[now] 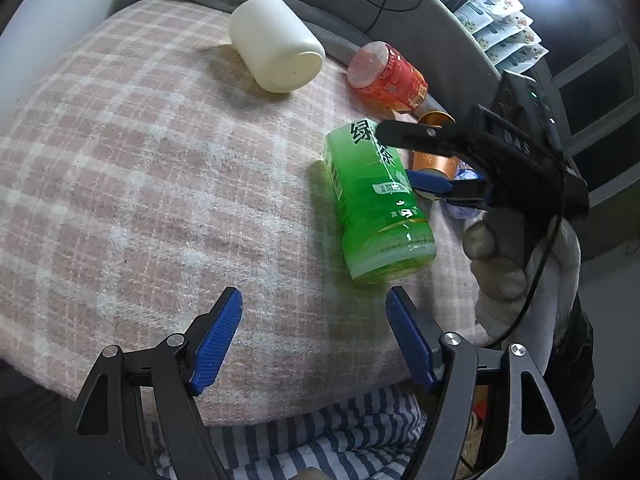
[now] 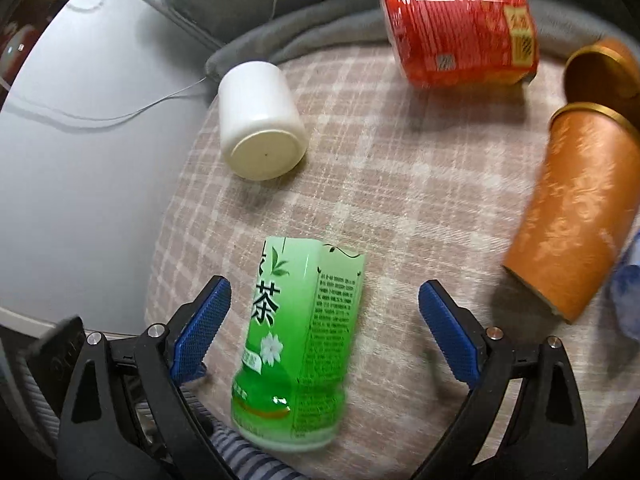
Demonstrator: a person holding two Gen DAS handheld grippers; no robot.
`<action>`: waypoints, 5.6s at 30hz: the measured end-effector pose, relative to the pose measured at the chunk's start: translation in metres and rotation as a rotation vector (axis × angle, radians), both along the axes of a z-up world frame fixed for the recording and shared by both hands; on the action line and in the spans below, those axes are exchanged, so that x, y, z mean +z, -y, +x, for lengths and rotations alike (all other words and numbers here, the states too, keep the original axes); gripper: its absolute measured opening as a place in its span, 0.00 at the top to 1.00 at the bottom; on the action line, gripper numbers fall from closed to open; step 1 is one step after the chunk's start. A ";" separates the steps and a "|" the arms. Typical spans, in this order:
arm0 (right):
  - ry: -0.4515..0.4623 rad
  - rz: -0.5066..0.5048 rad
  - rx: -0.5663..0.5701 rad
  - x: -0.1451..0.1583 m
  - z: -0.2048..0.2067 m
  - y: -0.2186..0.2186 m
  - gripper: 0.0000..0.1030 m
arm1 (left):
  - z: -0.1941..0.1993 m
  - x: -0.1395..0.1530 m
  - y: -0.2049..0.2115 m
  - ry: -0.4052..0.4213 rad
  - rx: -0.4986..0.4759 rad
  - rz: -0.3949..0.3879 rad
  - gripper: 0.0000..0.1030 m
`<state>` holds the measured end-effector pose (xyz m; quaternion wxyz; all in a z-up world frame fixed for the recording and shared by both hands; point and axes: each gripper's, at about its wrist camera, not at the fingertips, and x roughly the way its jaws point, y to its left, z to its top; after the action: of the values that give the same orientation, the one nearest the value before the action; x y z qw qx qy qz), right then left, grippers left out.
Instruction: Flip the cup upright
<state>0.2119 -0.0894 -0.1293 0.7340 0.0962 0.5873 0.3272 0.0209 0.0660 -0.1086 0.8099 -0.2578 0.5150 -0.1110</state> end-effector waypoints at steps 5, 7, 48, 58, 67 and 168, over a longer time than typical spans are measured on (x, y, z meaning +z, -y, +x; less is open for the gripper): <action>-0.037 -0.006 0.035 -0.008 0.005 -0.014 0.10 | -0.001 0.001 0.001 0.012 0.002 0.012 0.29; -0.049 -0.020 0.035 -0.012 0.008 -0.018 0.13 | 0.000 0.001 0.001 0.012 0.006 0.007 0.29; 0.630 -0.148 -0.083 0.056 -0.059 0.029 0.41 | 0.009 0.016 0.034 0.098 -0.001 0.111 0.29; 0.676 -0.187 -0.053 0.061 -0.081 0.026 0.41 | 0.008 0.018 0.040 0.102 -0.016 0.112 0.29; 0.665 -0.176 -0.065 0.062 -0.093 0.034 0.41 | 0.006 0.020 0.045 0.114 -0.020 0.123 0.29; 0.987 -0.252 -0.613 0.112 -0.203 0.155 0.00 | -0.041 0.102 0.094 0.798 0.112 0.551 0.20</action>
<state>0.0084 -0.2444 -0.0172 0.9871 0.0103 0.1561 0.0340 -0.0204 -0.0277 -0.0067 0.9870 0.0016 0.1598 -0.0169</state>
